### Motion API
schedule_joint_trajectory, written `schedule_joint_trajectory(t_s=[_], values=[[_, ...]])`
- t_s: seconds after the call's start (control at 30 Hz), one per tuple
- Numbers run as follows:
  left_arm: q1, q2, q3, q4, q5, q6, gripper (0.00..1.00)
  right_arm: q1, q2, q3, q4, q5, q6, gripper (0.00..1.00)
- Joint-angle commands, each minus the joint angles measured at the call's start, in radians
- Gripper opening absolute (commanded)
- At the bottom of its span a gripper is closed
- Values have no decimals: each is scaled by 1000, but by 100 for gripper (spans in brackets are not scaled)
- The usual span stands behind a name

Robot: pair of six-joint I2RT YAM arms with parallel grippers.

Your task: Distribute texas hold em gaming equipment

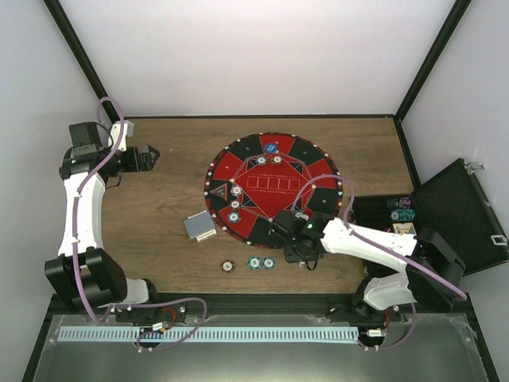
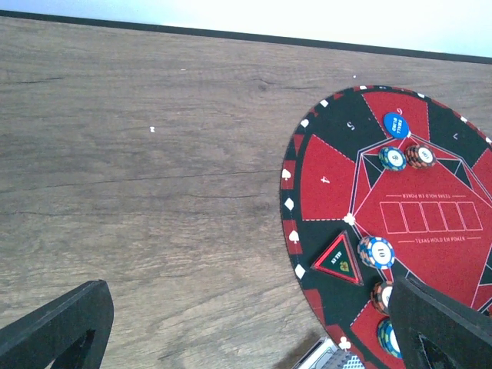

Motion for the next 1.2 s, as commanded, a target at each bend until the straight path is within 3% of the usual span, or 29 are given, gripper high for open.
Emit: schedule_joint_trajectory(t_s=[0.0, 0.23, 0.6, 0.83, 1.17], values=[[4, -1, 0, 16, 8, -1, 100, 6, -12, 125, -42, 59, -6, 23], [4, -6, 5, 8, 11, -3, 100, -135, 72, 310, 26, 101, -178, 23], [5, -11, -2, -1, 8, 9, 100, -442, 483, 824, 116, 168, -483, 25], [5, -11, -3, -4, 0, 16, 100, -540, 813, 1139, 95, 194, -555, 25], [5, 1, 4, -2, 0, 15, 100, -610, 1055, 1304, 90, 101, -561, 25]])
